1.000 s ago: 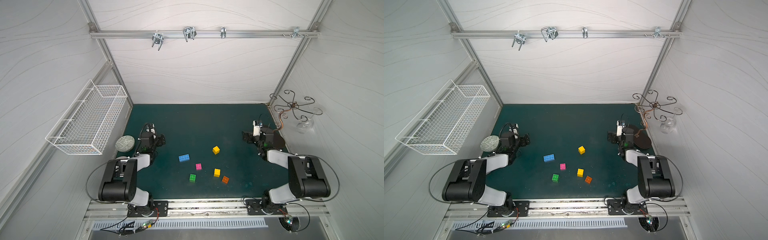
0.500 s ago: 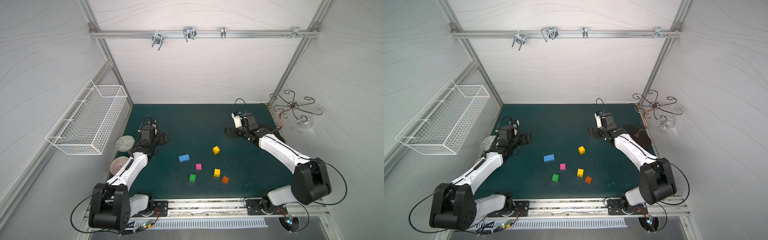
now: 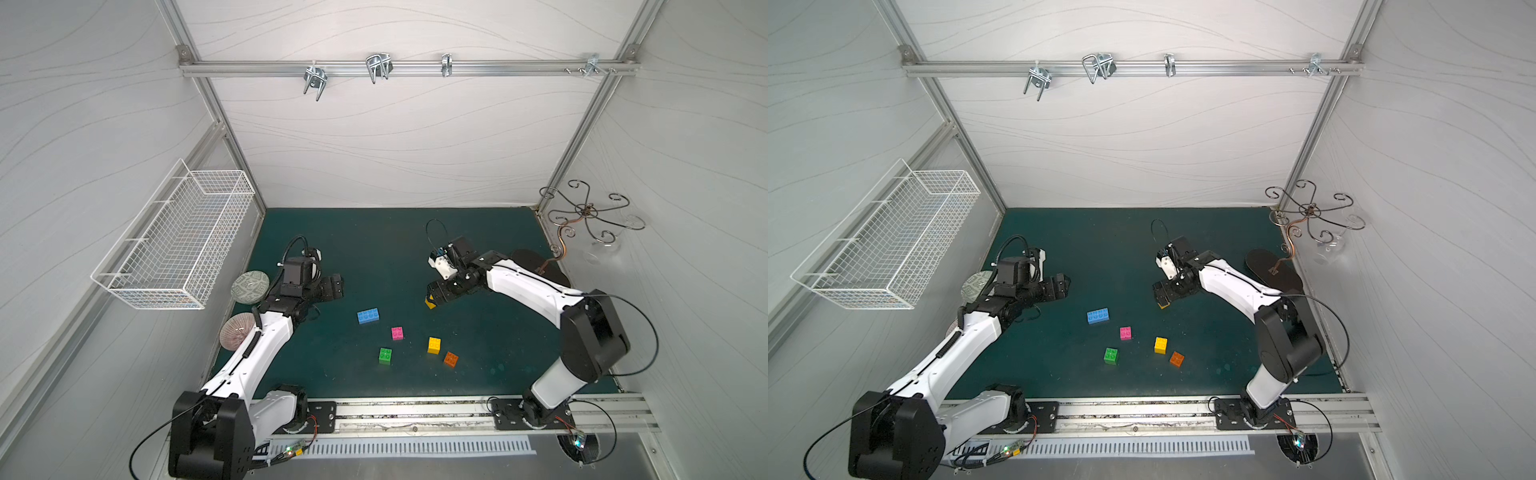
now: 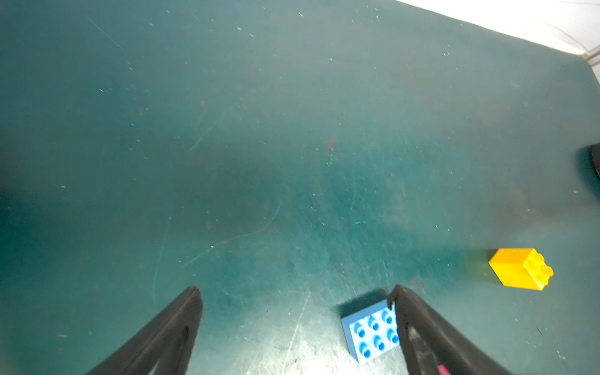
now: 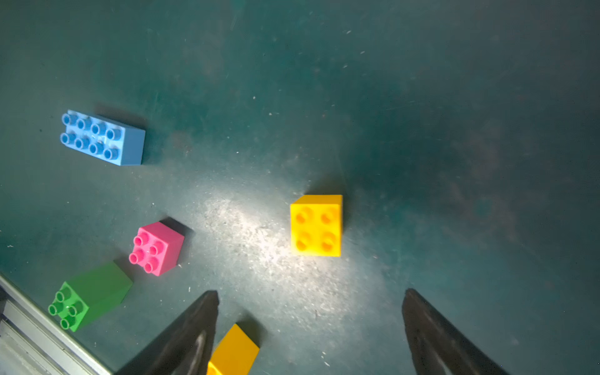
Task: Assemble the number 4 with lego
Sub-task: Adjust the lego brick at the center of the board.
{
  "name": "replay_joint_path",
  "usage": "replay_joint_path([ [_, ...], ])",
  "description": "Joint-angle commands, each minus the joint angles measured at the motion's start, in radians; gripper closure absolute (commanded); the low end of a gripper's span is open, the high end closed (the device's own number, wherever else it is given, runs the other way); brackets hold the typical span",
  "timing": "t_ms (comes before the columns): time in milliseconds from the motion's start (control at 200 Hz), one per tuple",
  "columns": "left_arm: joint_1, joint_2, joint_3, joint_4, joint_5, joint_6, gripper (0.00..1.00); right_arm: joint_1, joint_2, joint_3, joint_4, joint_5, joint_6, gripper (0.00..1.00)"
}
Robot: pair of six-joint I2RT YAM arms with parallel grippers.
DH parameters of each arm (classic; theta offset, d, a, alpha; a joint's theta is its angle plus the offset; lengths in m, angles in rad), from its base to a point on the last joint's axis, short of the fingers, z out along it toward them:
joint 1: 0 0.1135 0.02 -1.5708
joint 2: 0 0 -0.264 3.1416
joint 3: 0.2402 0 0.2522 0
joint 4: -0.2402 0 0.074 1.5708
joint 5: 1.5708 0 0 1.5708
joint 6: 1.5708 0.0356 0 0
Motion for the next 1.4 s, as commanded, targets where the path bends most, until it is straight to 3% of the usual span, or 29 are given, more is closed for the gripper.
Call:
replay_joint_path([
  [0,-0.006,-0.001,0.017,0.008,0.017,-0.012,0.06,0.028,0.069,0.053,-0.069,0.029,-0.018,0.18],
  [205,-0.018,0.008,0.018,0.010,0.007,-0.014,0.06,0.043,0.162,0.113,-0.067,0.131,-0.002,0.24],
  [405,-0.022,0.012,0.020,0.009,0.000,-0.014,0.06,0.043,0.223,0.142,-0.067,0.156,0.009,0.34],
  [695,-0.026,0.012,0.022,0.009,-0.010,-0.014,0.06,0.053,0.245,0.140,-0.066,0.141,0.036,0.53],
  [845,-0.027,0.009,0.021,0.008,-0.016,-0.014,0.06,0.056,0.242,0.142,-0.075,0.152,0.062,0.69],
  [1131,-0.030,0.005,0.022,0.003,-0.032,-0.017,0.06,0.063,0.256,0.165,-0.134,0.162,0.298,0.89],
  [1396,-0.034,0.005,0.023,0.000,-0.050,-0.020,0.06,0.096,0.287,0.193,-0.139,0.220,0.508,0.91],
])
